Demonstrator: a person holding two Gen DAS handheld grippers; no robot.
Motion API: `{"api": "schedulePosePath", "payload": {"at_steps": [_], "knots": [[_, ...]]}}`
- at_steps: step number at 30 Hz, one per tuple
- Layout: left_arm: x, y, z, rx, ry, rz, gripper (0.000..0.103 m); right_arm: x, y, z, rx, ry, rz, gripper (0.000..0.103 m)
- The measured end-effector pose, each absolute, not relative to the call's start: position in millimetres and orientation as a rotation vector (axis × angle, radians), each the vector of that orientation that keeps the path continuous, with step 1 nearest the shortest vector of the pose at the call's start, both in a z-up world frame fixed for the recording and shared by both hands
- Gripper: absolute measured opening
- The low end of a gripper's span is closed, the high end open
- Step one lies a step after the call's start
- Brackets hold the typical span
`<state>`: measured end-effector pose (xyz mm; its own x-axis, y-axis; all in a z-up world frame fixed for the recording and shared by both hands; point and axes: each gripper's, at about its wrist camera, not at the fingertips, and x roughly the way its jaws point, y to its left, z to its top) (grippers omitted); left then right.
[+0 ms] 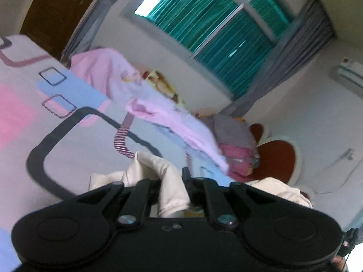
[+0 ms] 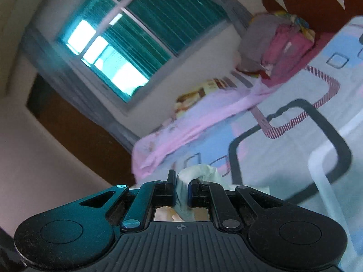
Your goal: Fold large clothes
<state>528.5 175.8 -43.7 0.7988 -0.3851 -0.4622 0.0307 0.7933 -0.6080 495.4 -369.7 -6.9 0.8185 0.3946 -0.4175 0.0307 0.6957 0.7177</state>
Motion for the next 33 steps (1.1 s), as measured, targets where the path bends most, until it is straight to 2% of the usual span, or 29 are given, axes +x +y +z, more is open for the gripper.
{"api": "schedulePosePath", "payload": {"at_steps": [2, 3, 4, 5, 6, 7, 8, 12, 18, 19, 20, 21, 22, 23, 24, 25, 29, 33], "knots": [[557.5, 176.5, -58.5, -0.608, 0.644, -0.231, 0.016, 522.2, -374.9, -28.7, 0.808, 0.629, 0.202, 0.009], [570.2, 178.5, -67.2, -0.619, 0.661, -0.228, 0.026, 537.7, -379.7, -41.6, 0.834, 0.650, 0.185, 0.015], [581.1, 181.1, -74.2, -0.633, 0.676, -0.212, 0.042, 546.1, -384.0, -51.0, 0.854, 0.670, 0.164, 0.025], [589.4, 184.7, -80.7, -0.639, 0.672, -0.192, 0.054, 551.8, -388.1, -59.3, 0.866, 0.670, 0.134, 0.063], [590.3, 188.1, -82.4, -0.632, 0.644, -0.170, 0.079, 550.2, -390.5, -60.8, 0.842, 0.632, 0.097, 0.088], [589.2, 191.3, -82.3, -0.606, 0.606, -0.141, 0.091, 546.4, -392.3, -60.5, 0.794, 0.576, 0.088, 0.088], [590.3, 193.5, -81.1, -0.576, 0.592, -0.130, 0.093, 547.3, -395.3, -63.3, 0.780, 0.574, 0.098, 0.088], [606.9, 200.8, -91.4, -0.492, 0.669, -0.167, 0.088, 558.6, -399.0, -77.3, 0.676, 0.640, 0.103, 0.088], [644.2, 191.6, -124.6, -0.388, 0.880, -0.250, 0.087, 594.5, -380.6, -112.1, 0.559, 0.814, 0.173, 0.088], [647.0, 189.2, -128.7, -0.373, 0.891, -0.264, 0.077, 596.5, -374.8, -115.2, 0.535, 0.837, 0.181, 0.085], [650.1, 186.5, -133.0, -0.359, 0.899, -0.292, 0.066, 598.4, -368.5, -116.9, 0.498, 0.853, 0.186, 0.061], [651.6, 185.1, -134.7, -0.361, 0.903, -0.319, 0.036, 600.4, -361.6, -119.9, 0.458, 0.876, 0.192, 0.041], [651.4, 183.4, -135.5, -0.370, 0.898, -0.345, 0.022, 599.8, -355.9, -121.2, 0.436, 0.883, 0.204, 0.033], [652.9, 179.4, -134.2, -0.358, 0.882, -0.349, 0.018, 597.9, -350.7, -120.9, 0.408, 0.872, 0.223, 0.018], [651.5, 176.8, -132.4, -0.338, 0.851, -0.357, 0.009, 594.8, -345.7, -118.1, 0.370, 0.849, 0.224, 0.014], [647.6, 176.9, -128.8, -0.345, 0.820, -0.367, 0.007, 591.0, -342.6, -113.4, 0.350, 0.825, 0.214, 0.012], [632.6, 185.6, -101.0, -0.404, 0.613, -0.406, 0.007, 581.1, -341.8, -88.0, 0.314, 0.665, 0.175, 0.011], [641.3, 184.2, -109.7, -0.373, 0.633, -0.352, 0.007, 597.5, -333.8, -104.2, 0.261, 0.723, 0.134, 0.011]]}}
